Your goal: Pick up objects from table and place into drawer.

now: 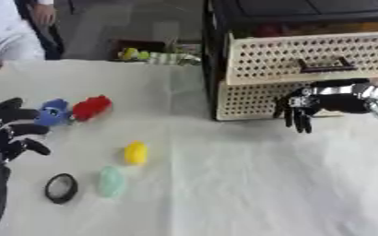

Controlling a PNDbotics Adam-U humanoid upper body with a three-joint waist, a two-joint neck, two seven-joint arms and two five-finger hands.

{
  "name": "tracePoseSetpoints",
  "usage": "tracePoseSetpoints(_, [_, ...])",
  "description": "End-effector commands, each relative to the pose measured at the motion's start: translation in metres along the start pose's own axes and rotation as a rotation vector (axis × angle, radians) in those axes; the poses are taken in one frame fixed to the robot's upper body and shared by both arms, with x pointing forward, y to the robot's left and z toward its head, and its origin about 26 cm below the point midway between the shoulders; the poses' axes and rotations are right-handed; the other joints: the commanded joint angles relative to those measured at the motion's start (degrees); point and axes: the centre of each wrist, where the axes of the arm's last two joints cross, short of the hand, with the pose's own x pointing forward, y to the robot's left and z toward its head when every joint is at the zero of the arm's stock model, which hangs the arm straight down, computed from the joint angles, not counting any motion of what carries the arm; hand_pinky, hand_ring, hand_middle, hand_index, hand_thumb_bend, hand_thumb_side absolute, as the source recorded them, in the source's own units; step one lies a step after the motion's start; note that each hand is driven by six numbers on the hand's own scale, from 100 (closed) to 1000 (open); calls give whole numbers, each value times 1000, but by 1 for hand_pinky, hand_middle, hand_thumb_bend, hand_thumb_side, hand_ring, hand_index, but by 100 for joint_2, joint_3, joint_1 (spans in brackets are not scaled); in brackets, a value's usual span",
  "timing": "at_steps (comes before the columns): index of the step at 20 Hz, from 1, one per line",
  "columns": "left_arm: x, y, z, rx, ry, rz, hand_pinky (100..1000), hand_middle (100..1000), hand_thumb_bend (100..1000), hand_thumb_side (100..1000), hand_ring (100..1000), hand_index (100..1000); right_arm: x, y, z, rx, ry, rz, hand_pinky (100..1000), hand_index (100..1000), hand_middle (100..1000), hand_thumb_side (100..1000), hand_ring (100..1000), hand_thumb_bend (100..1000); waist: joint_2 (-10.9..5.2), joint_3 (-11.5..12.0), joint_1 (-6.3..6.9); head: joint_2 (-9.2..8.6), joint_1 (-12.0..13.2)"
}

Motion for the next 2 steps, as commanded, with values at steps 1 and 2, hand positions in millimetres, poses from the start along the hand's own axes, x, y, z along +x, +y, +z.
tracePoseSetpoints(1, [5,1,-2,-9,-19,-9,471,669,100,1000,627,830,5,-3,19,33,8,60,501,783,556,1000,596,100,-152,-35,-15,-10,34])
tracePoseSetpoints(2, [5,1,-2,-10,-18,-9,471,670,100,1000,628,830,7,1,23,55,8,75,500,783,558,1000,597,100,-165,-53,-17,2,45])
